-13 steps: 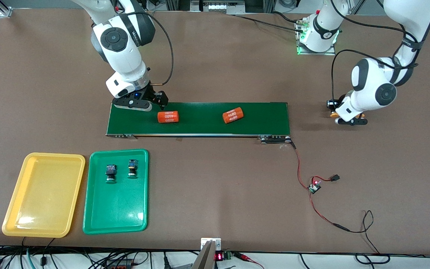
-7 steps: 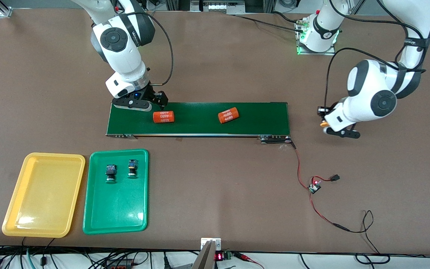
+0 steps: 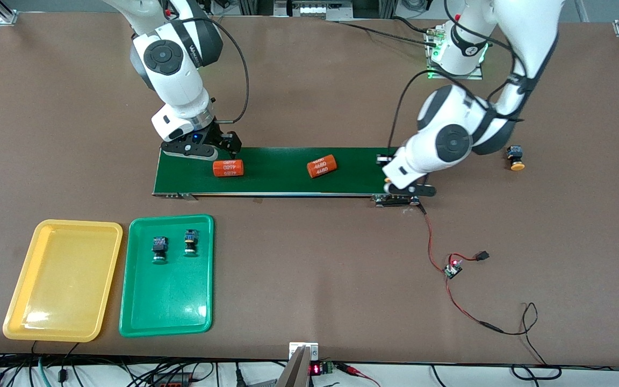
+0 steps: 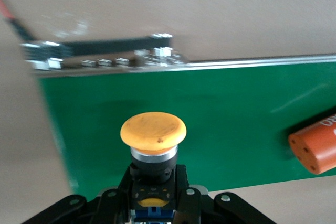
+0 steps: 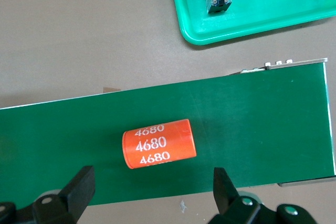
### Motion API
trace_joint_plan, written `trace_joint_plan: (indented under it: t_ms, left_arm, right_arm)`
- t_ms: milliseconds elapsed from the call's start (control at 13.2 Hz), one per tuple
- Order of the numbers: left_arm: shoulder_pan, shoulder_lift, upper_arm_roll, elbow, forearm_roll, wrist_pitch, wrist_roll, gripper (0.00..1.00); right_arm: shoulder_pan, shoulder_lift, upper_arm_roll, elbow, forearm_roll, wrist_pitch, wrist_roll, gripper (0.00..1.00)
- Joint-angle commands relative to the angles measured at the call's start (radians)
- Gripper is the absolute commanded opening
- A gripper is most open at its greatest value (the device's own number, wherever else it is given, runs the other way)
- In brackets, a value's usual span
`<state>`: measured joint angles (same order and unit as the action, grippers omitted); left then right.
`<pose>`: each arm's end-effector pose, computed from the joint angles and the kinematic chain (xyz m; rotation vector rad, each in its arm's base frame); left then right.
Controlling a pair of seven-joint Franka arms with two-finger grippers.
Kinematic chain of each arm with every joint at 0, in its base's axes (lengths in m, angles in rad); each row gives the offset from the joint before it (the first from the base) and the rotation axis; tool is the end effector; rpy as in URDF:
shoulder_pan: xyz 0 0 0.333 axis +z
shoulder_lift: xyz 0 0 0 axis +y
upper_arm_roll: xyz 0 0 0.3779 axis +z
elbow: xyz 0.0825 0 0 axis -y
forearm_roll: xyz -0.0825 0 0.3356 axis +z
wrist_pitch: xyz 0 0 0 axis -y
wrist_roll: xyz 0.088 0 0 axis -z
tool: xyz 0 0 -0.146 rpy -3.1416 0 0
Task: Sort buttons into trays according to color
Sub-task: 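Place the yellow button on the conveyor belt with the left gripper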
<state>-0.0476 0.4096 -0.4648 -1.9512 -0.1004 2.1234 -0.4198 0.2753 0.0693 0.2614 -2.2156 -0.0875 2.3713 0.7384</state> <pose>0.5047 -0.2718 0.3282 2.9644 -0.0228 -0.4416 0.4463 0.2596 0.4102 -3.1135 0.2230 -0.1546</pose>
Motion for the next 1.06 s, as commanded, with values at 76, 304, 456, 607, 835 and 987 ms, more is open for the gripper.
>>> trace_joint_plan:
  t_ms: [76,304,456,607,835,987]
  left_arm:
    - [-0.011,0.066,-0.008,0.024,0.008,0.038,-0.040,0.15]
    - [-0.009,0.069,-0.008,0.023,0.008,0.049,-0.031,0.99]
    - [-0.006,0.057,-0.011,0.028,0.008,0.032,-0.037,1.00]
    - [-0.006,0.041,-0.014,0.037,0.007,0.004,-0.042,1.00]
    - [0.020,-0.008,-0.017,0.037,-0.009,-0.025,-0.104,1.00]
    - [0.035,-0.041,-0.014,0.043,-0.009,-0.042,-0.154,1.00]
  right_arm:
    - [-0.011,0.003,0.009,0.002,-0.017,0.008,0.019,1.00]
    - [-0.011,0.003,0.009,0.002,-0.018,0.008,0.018,1.00]
    - [-0.013,0.003,0.009,0.002,-0.018,0.008,0.016,1.00]
    - [-0.013,0.001,0.009,0.002,-0.018,0.008,0.016,1.00]
    - [-0.013,0.001,0.009,0.002,-0.017,0.008,0.016,1.00]
    - [-0.013,0.003,0.009,0.002,-0.018,0.008,0.016,1.00]
